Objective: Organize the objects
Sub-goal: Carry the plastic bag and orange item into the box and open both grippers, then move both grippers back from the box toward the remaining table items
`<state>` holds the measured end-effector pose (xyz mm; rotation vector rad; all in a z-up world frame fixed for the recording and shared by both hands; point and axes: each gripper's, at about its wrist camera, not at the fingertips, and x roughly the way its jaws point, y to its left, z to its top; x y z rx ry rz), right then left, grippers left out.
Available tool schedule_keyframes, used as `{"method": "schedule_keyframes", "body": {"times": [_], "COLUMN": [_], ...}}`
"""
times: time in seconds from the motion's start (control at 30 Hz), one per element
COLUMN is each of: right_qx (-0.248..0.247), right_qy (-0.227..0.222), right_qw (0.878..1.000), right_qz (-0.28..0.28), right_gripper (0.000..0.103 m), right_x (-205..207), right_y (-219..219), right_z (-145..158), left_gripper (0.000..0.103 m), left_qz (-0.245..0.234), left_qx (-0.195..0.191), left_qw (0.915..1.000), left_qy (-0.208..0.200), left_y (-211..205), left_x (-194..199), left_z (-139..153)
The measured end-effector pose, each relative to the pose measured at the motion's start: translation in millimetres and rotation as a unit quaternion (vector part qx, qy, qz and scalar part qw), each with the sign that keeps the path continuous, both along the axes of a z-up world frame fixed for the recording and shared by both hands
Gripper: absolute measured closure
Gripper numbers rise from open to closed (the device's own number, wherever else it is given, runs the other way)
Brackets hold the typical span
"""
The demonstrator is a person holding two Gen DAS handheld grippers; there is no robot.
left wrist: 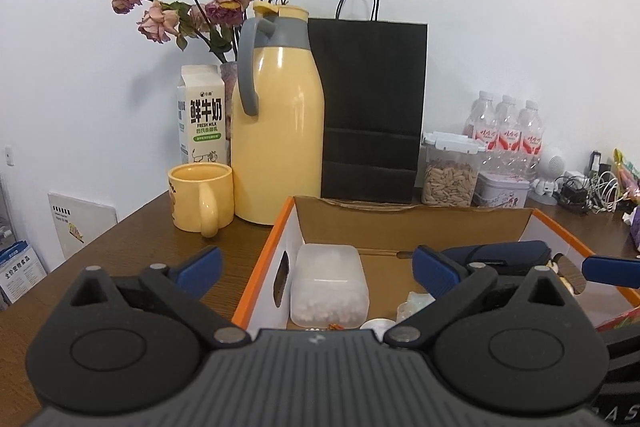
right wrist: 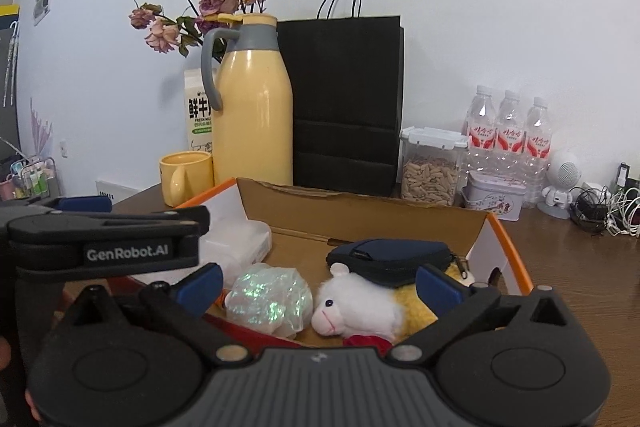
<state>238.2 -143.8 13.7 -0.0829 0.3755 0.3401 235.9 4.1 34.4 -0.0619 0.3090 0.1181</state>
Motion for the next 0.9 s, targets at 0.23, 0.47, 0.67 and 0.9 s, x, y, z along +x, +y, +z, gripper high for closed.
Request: {"method": "schedule_keyframes", "body": {"times": [0.23,0.47,0.67,0.9], "right_qx": [0.009,0.014,0.011,0.012], "right_qy": [-0.015,-0.013,-0.001,0.023], "right_qw": [1.0,1.0,1.0,1.0], "right_qz": [0.003,0.01,0.009,0.002], "right_gripper": [0.0,0.0,0.0,0.0], "right_x": [-19.0,-44.7,-66.4,-89.5], "right_y": [-12.6,-25.6,-37.8,-54.1], "right_z": [10.6,17.8,15.7,4.7], "left_gripper": [0.0,0.0,0.0,0.0], "left_qz": [-0.026,-0.036,-0.035,-0.032], "left_qx": [0.002,-0.004,-0.002,0.014], "left_qw": [0.9995,0.9993,0.9994,0.9993], "left_qy": [-0.017,-0.008,0.004,0.015], "left_y": [-3.9,-4.4,0.3,7.3], "left_x": [-22.8,-45.1,-66.1,-94.0], "left_z": [8.8,17.6,21.6,24.2]}}
